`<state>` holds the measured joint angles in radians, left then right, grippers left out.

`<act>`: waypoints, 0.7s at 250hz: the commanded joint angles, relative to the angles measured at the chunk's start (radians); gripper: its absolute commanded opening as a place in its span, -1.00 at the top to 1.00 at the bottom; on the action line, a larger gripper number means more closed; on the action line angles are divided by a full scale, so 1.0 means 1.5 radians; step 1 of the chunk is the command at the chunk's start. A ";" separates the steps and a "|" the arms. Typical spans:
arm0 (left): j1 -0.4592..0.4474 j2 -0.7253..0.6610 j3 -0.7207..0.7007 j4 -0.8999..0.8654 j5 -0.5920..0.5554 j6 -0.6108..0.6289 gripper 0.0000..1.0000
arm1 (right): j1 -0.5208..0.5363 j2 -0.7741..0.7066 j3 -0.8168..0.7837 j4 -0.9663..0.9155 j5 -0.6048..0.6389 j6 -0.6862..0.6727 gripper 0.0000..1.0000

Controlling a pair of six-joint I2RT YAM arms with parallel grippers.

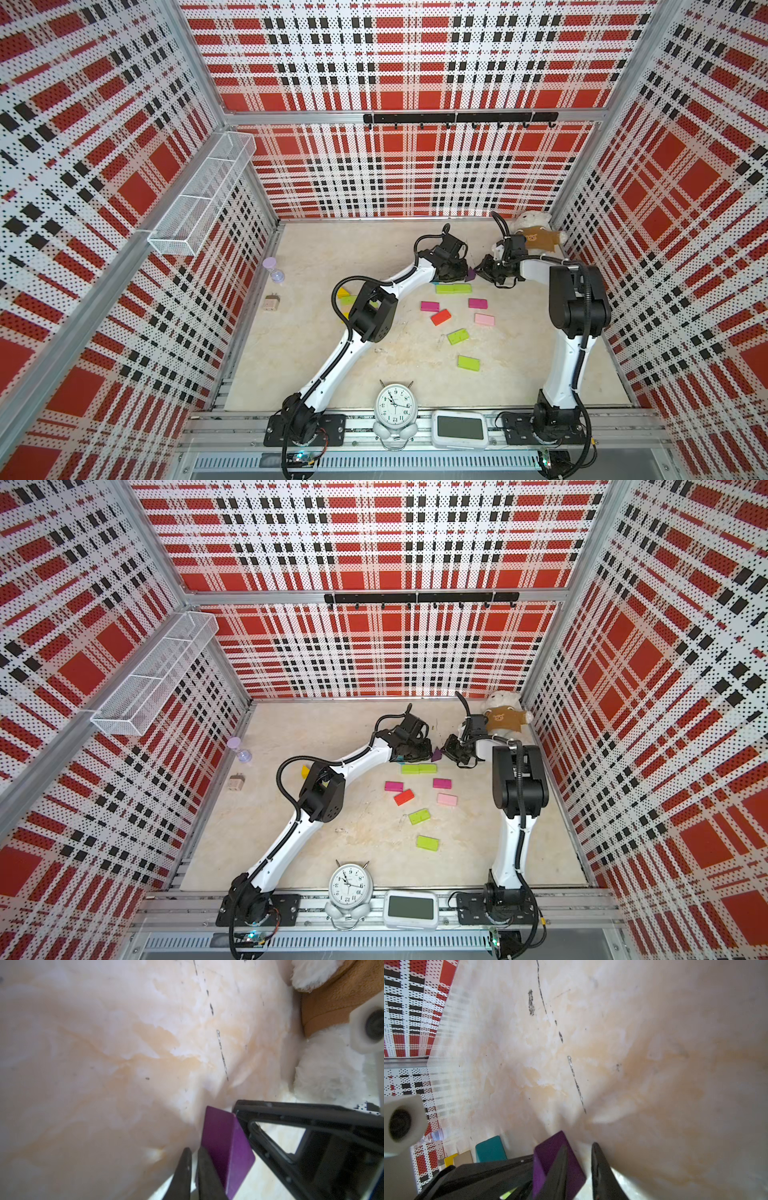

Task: Assemble a carrot with building blocks
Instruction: Assemble the building block at the center of the board.

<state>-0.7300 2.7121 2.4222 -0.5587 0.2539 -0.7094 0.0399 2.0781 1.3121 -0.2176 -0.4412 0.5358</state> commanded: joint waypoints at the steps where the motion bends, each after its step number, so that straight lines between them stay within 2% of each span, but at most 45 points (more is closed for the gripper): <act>1: -0.005 -0.033 -0.009 -0.009 -0.002 0.008 0.74 | 0.004 -0.023 -0.019 0.003 0.003 0.003 0.52; 175: -0.010 -0.036 -0.010 -0.009 0.000 0.012 0.76 | 0.006 -0.039 -0.030 0.003 0.005 0.007 0.53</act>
<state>-0.7334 2.7068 2.4145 -0.5625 0.2543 -0.7021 0.0425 2.0609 1.2869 -0.2127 -0.4412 0.5430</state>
